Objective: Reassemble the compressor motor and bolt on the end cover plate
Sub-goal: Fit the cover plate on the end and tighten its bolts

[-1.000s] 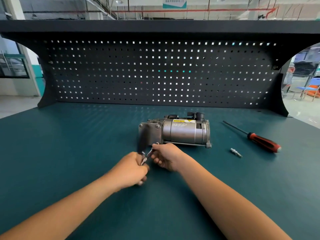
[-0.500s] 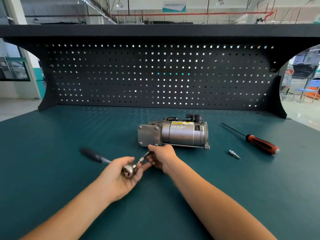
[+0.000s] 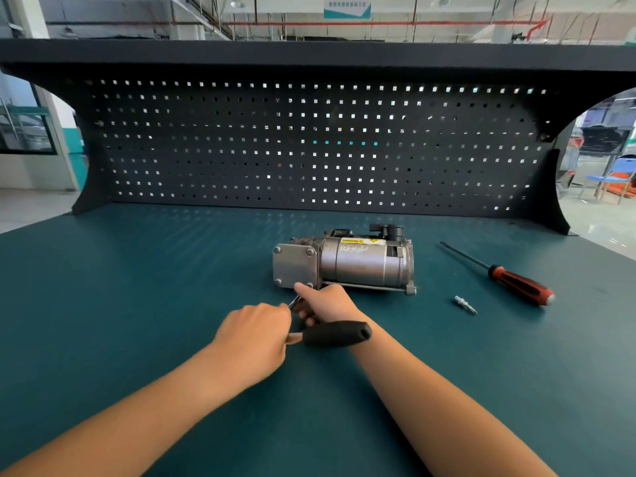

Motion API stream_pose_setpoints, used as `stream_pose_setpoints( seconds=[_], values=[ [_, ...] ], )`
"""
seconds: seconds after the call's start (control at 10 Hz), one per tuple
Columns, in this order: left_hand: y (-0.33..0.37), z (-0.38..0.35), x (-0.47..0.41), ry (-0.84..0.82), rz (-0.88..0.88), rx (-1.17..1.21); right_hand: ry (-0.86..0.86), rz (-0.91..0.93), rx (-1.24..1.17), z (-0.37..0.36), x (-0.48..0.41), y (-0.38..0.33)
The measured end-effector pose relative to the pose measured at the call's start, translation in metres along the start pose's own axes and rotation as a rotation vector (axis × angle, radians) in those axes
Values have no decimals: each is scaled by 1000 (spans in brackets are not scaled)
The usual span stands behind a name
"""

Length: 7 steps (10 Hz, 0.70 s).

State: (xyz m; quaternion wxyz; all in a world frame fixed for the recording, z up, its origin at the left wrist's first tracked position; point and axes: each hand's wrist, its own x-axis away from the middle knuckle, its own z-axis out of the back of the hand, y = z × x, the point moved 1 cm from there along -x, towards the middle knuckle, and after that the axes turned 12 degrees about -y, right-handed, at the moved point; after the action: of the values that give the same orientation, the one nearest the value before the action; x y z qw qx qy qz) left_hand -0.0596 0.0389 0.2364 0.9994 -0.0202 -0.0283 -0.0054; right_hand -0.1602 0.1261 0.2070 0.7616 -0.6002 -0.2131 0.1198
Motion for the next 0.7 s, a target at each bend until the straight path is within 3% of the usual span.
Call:
stream_pose_setpoints(
  seconds=[0.2,0.3,0.4,0.5,0.6,0.7],
  values=[
    [13,-14,-14,88,10,-163,22,11,18,-6,-1,1],
    [7,-3,-11,52,-54,-398,-2,-1,-11,-5,-1,0],
    [-11,5,-7,-69,-75,239,22,-10,-57,-6,-2,0],
    [-12,-2,-5,-260,37,1662,29,-27,-98,-8,-1,-1],
    [-11,-14,-1,-221,186,2474,37,-41,-152,-8,0,-2],
    [-5,-18,-1,-333,197,2428,-1,-55,-130,-6,1,-2]
  ],
)
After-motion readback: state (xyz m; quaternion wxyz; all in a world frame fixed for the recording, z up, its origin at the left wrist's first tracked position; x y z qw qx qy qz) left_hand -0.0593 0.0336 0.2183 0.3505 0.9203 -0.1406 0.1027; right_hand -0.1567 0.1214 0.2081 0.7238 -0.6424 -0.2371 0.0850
